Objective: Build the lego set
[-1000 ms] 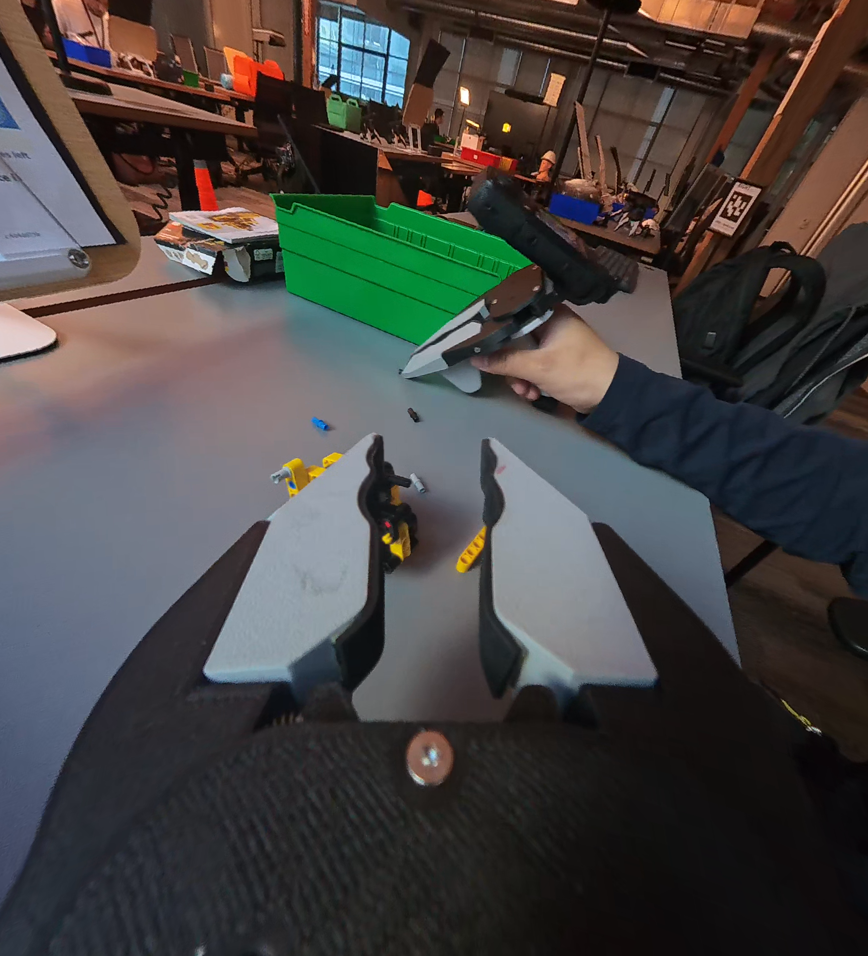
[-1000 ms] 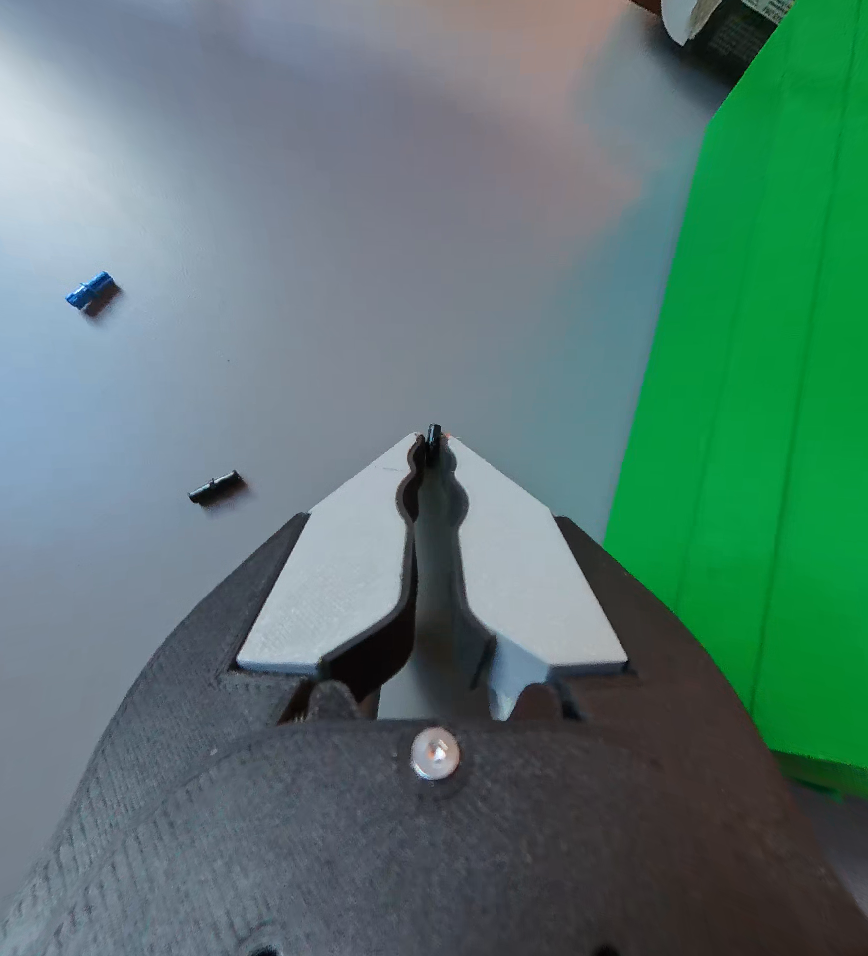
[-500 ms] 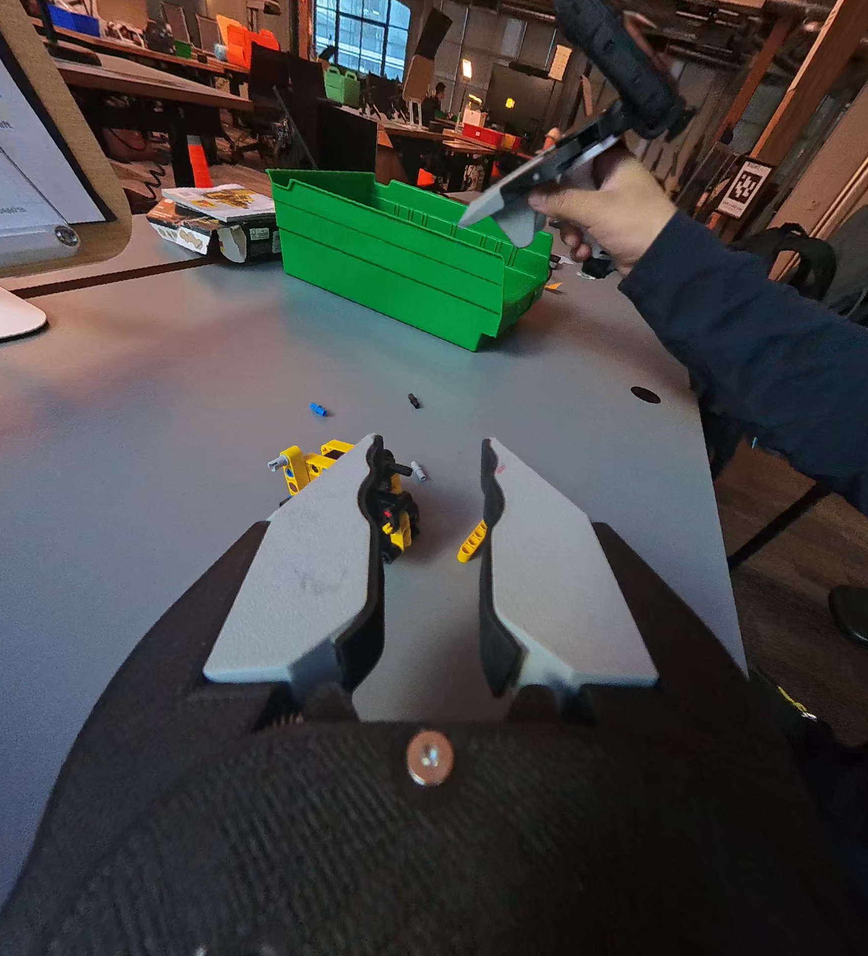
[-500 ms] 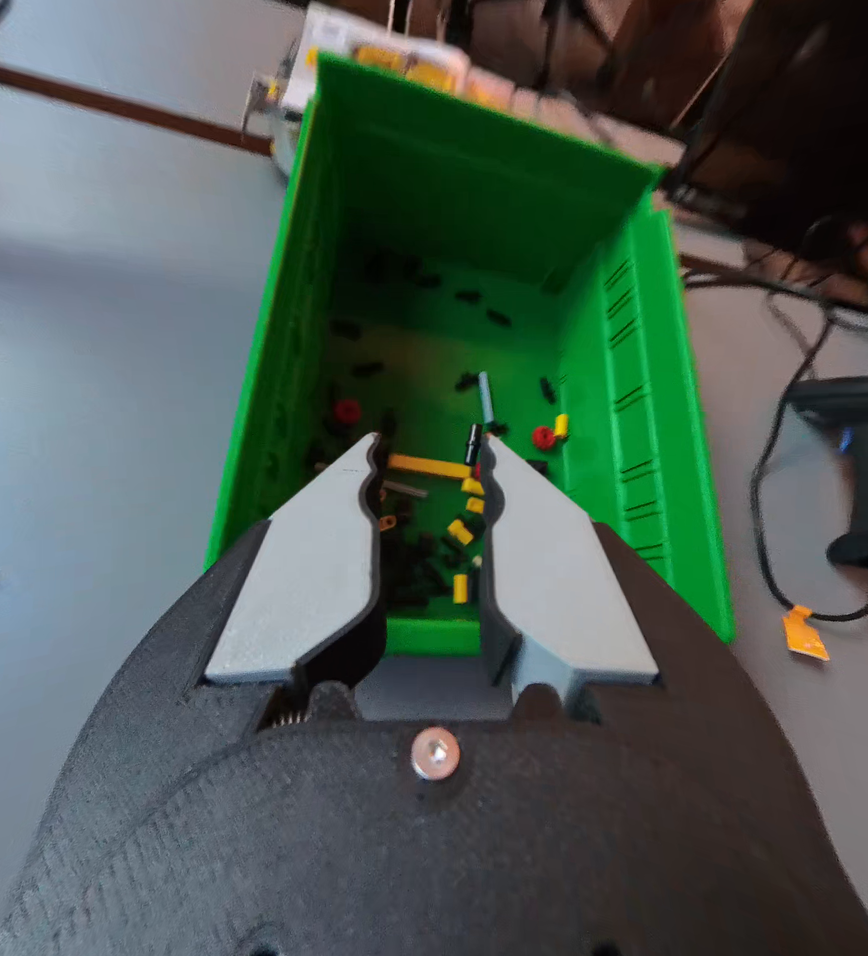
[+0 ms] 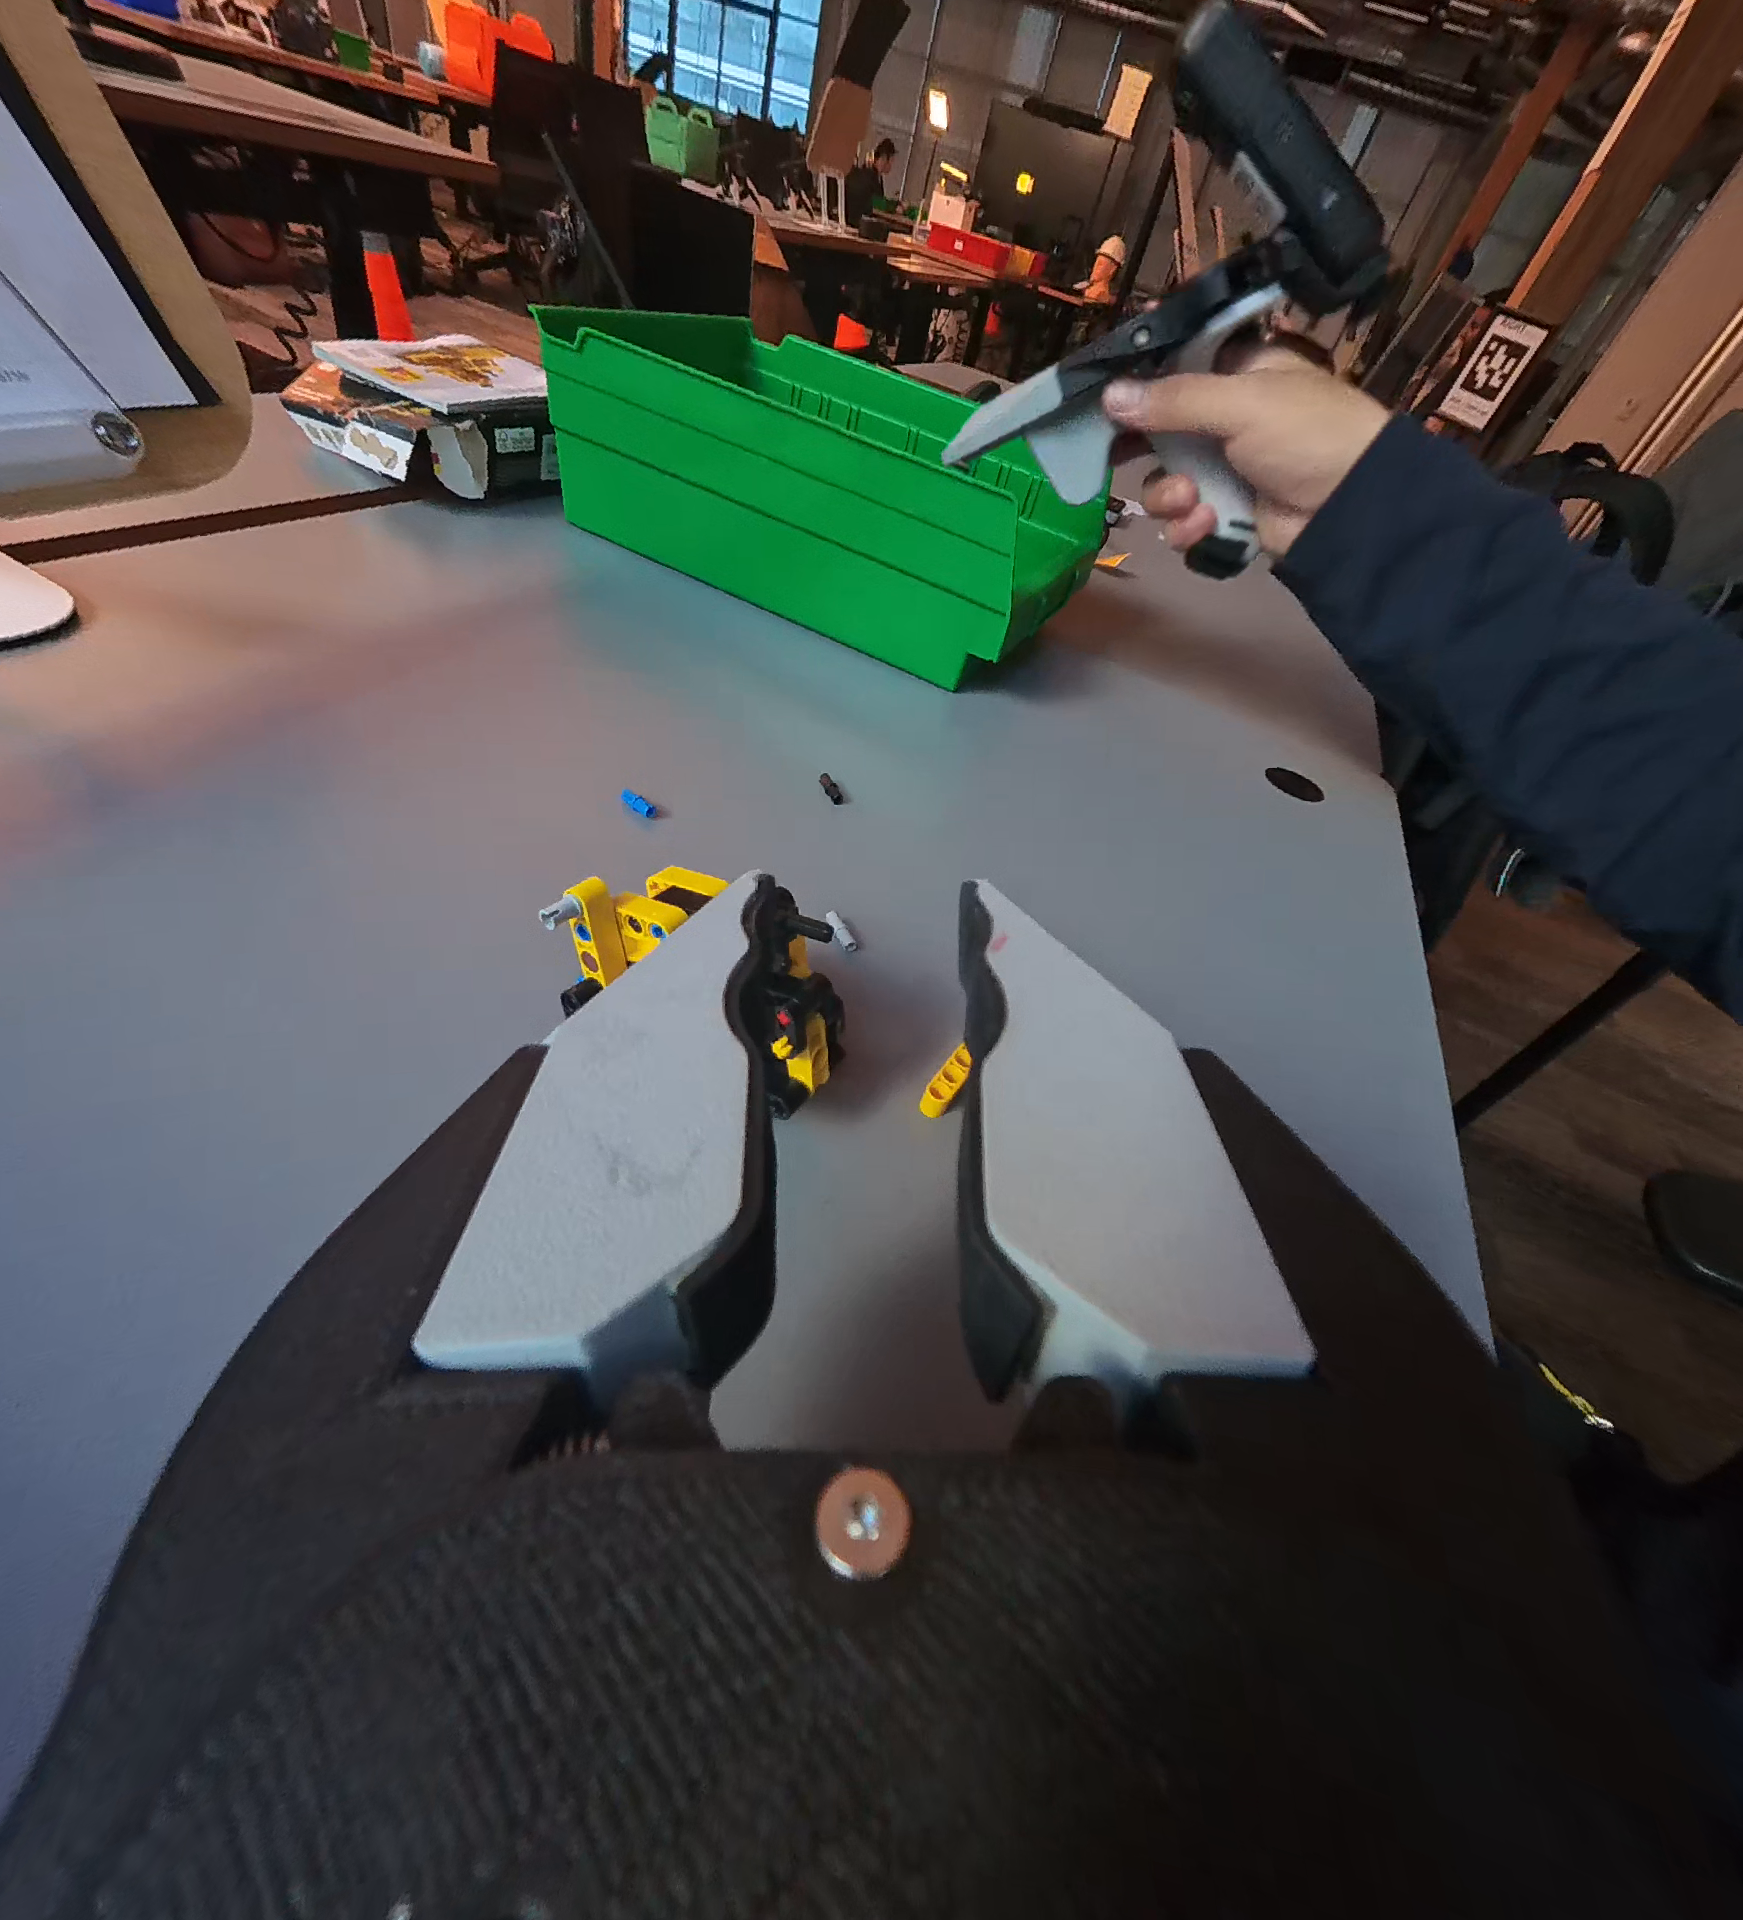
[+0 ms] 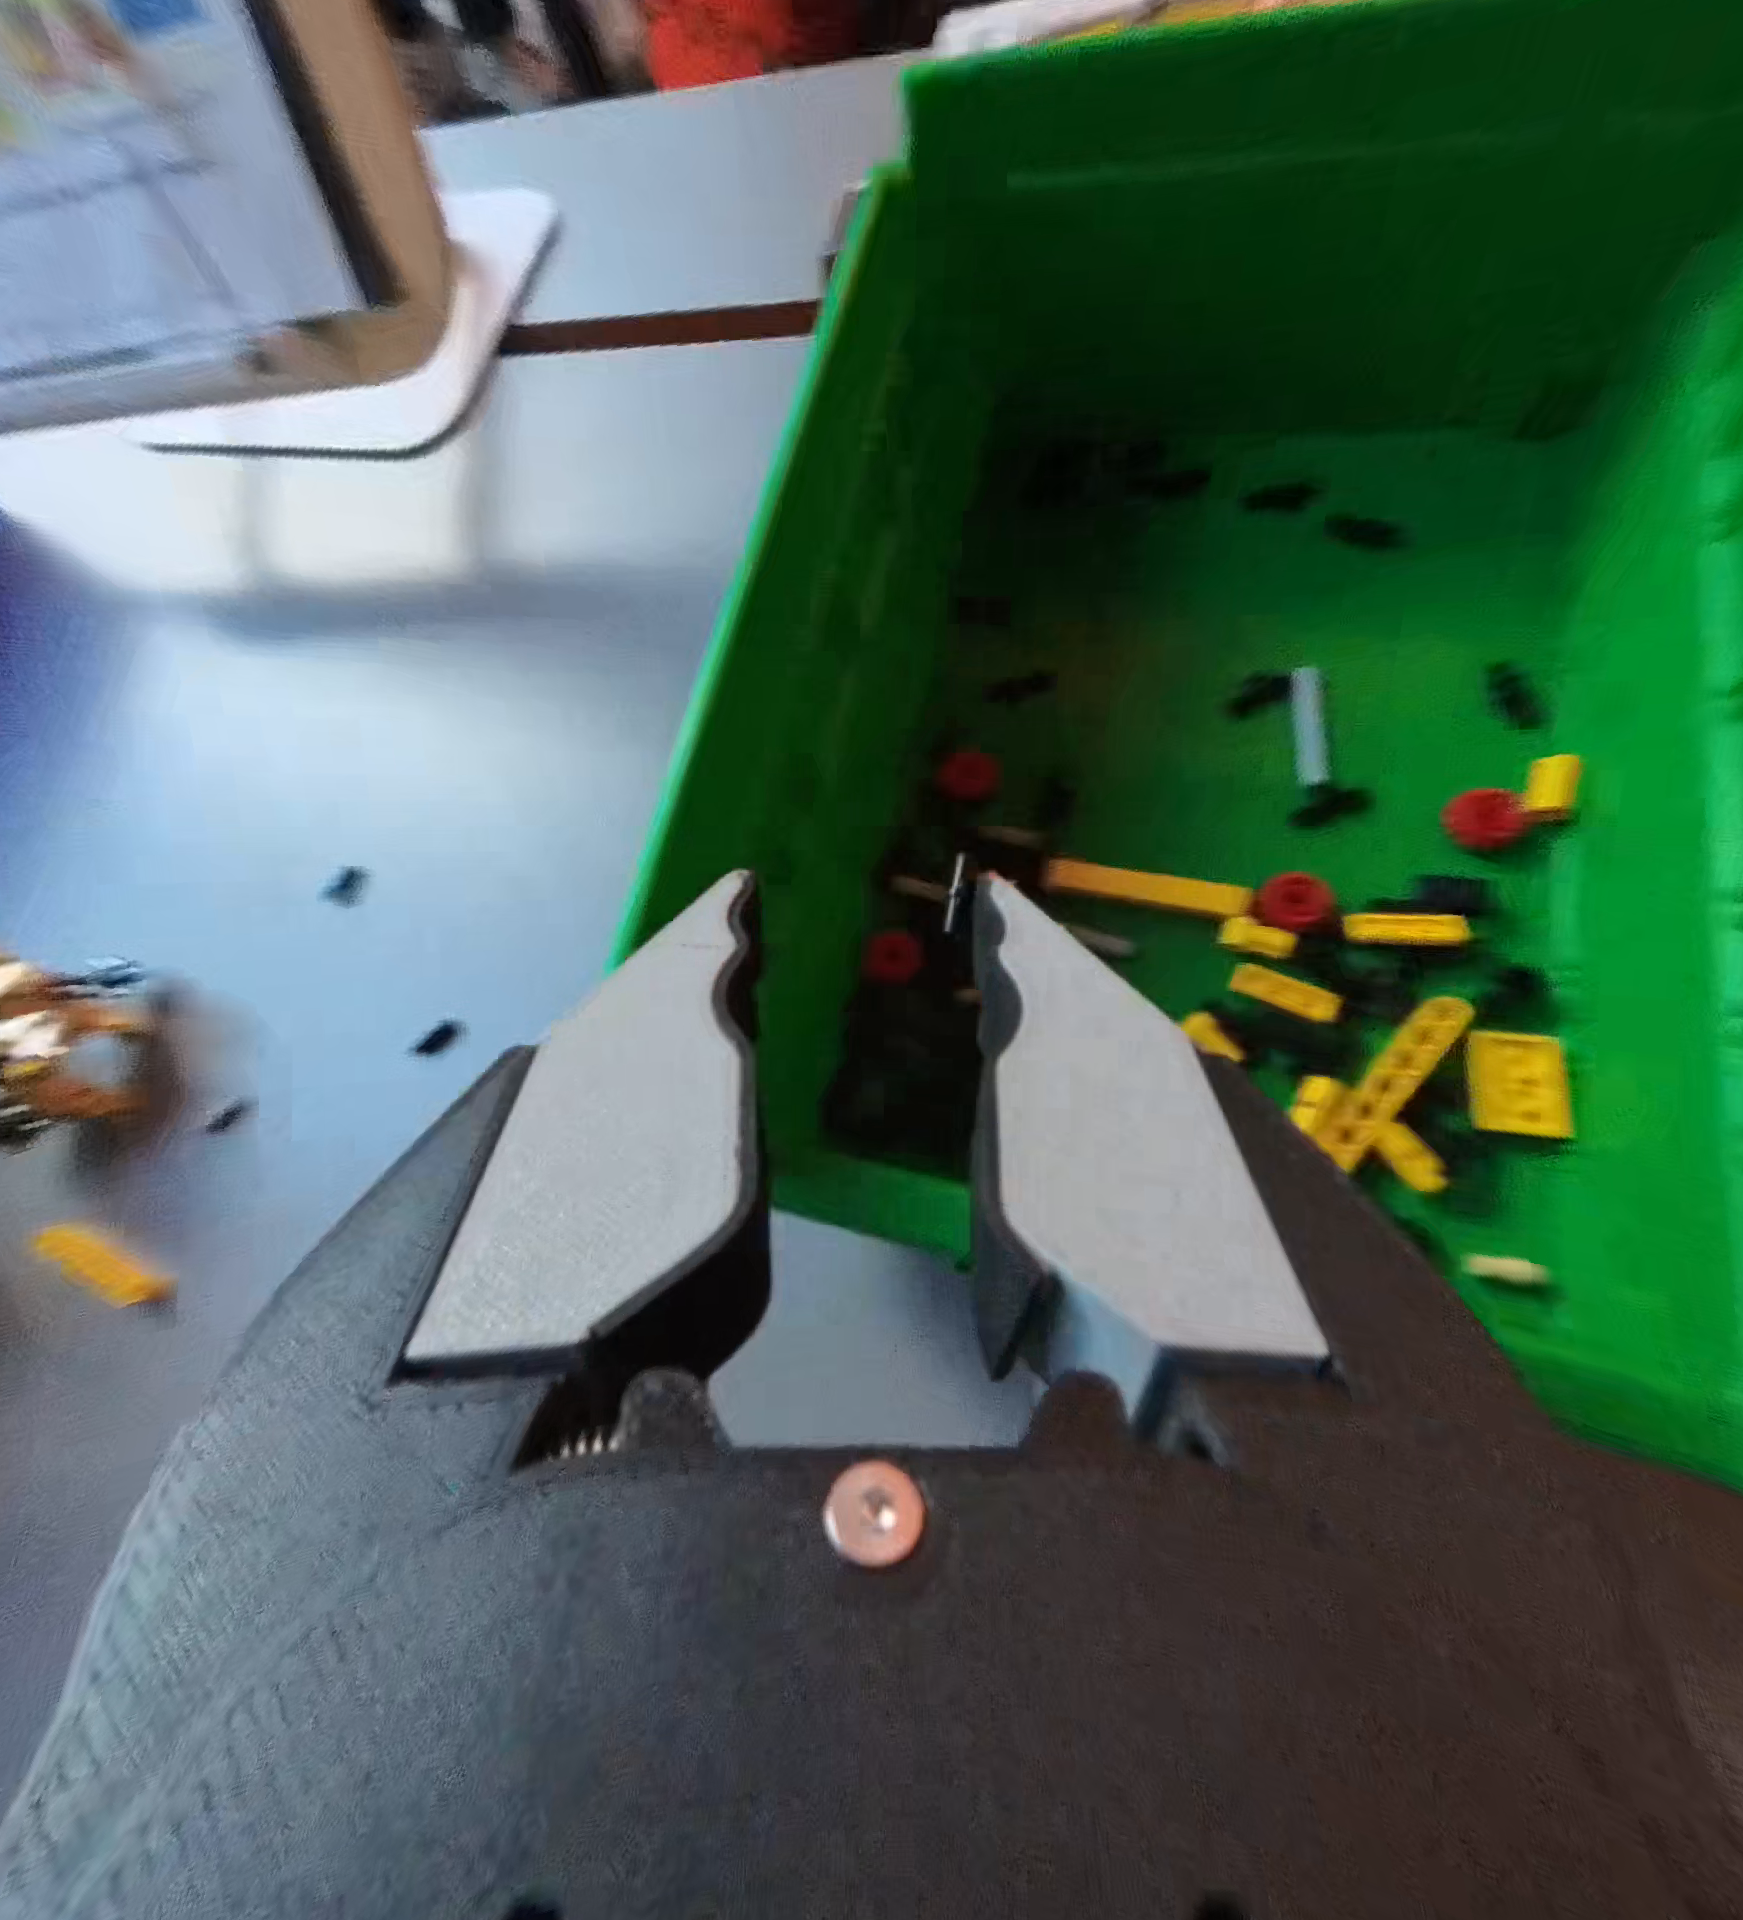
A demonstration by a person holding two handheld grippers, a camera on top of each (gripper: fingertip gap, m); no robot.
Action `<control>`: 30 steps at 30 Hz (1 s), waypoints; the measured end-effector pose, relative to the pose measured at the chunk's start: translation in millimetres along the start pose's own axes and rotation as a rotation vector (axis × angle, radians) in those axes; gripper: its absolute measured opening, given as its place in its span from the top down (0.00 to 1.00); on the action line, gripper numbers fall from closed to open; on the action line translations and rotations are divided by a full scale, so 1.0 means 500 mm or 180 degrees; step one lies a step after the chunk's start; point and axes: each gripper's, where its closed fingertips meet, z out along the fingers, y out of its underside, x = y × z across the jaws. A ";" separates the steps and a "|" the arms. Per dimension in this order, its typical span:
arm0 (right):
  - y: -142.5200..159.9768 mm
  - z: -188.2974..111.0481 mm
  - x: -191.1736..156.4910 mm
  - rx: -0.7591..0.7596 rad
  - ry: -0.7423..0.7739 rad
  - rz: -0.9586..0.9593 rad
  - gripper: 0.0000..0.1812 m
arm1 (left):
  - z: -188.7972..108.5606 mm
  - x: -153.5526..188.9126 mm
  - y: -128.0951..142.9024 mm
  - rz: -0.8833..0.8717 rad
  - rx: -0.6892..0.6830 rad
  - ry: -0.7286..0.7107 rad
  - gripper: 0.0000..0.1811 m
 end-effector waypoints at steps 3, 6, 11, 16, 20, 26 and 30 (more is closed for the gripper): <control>0.007 -0.004 -0.033 0.0009 -0.0573 0.0436 0.79 | 0.001 0.001 0.002 -0.0023 -0.0009 0.0016 0.83; -0.032 -0.033 -0.022 0.0388 -0.0969 0.0933 0.79 | 0.007 0.004 0.013 -0.0022 -0.0091 0.0042 0.83; -0.016 -0.032 0.006 0.0300 -0.0853 0.1000 0.72 | 0.006 0.002 0.012 -0.0008 -0.0086 0.0020 0.83; 0.029 0.004 -0.039 0.0034 -0.0906 0.0894 0.72 | 0.007 0.000 0.015 -0.0021 -0.0106 0.0017 0.83; 0.043 0.009 -0.102 -0.0067 -0.1471 0.1108 0.75 | 0.008 -0.002 0.018 -0.0027 -0.0127 0.0013 0.83; 0.016 0.003 -0.028 0.0272 -0.1162 0.1330 0.71 | 0.007 0.001 0.016 -0.0037 -0.0117 0.0033 0.83; 0.030 0.006 -0.041 0.0151 -0.1138 0.1141 0.71 | 0.008 0.005 0.017 -0.0025 -0.0127 0.0056 0.83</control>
